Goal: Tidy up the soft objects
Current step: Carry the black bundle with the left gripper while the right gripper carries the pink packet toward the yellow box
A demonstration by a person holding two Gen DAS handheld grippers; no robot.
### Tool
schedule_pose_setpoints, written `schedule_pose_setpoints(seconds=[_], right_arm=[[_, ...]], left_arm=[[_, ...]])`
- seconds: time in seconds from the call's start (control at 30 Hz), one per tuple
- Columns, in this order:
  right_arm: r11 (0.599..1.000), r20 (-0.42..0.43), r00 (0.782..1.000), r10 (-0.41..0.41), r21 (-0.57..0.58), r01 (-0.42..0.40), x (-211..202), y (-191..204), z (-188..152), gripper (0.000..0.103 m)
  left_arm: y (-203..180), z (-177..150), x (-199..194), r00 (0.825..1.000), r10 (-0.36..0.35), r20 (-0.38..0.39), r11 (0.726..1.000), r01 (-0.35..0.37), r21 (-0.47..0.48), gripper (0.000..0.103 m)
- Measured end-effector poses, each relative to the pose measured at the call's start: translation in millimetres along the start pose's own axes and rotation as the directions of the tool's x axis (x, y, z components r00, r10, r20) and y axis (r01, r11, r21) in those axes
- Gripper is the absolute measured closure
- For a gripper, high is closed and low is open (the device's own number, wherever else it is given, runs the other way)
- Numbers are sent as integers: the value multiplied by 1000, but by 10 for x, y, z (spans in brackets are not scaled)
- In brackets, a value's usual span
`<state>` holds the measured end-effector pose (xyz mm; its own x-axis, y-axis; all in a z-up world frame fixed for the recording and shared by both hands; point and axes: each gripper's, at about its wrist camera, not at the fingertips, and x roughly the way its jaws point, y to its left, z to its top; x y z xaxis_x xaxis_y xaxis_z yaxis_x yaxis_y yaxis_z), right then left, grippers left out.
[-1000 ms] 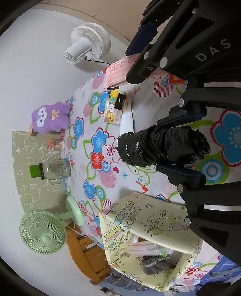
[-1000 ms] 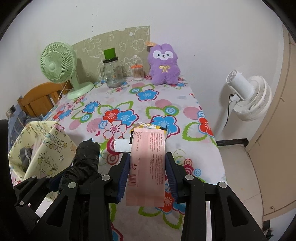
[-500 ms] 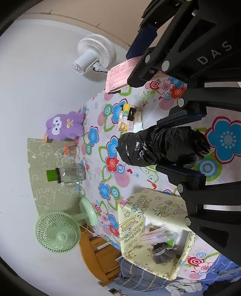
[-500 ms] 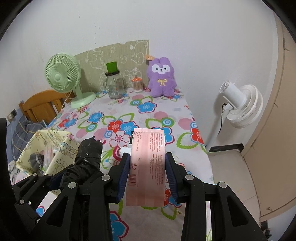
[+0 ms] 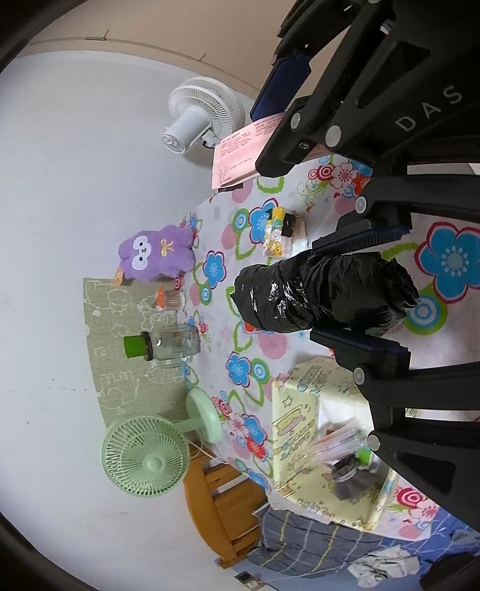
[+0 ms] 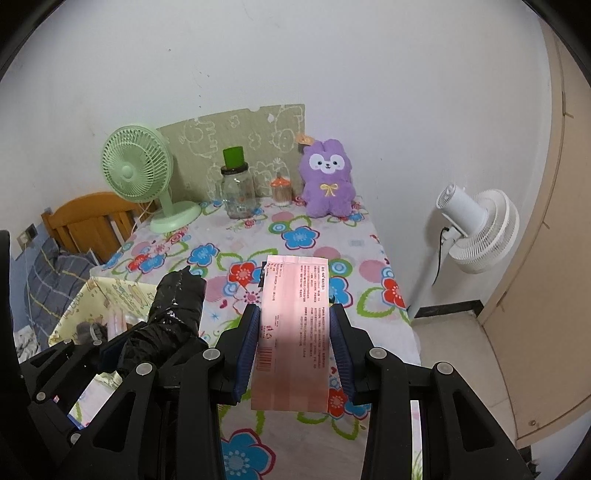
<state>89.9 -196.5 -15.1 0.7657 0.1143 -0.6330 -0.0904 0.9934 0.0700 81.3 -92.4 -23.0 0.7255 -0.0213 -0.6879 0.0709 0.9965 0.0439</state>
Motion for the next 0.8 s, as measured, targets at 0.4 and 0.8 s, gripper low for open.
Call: schedule_pose_setpoints(seconds=[0.4,0.8], right_arm=[[1000,-6,1000,9,-12,-9,22,313,83,61],[997,-20,998,53,-46,-54,189,765,119,61]], left_arm=[[314,41,-44,1000,5,17,1000,-5,8,62],[758,10,17,999,34,10,999,-34,-7,62]])
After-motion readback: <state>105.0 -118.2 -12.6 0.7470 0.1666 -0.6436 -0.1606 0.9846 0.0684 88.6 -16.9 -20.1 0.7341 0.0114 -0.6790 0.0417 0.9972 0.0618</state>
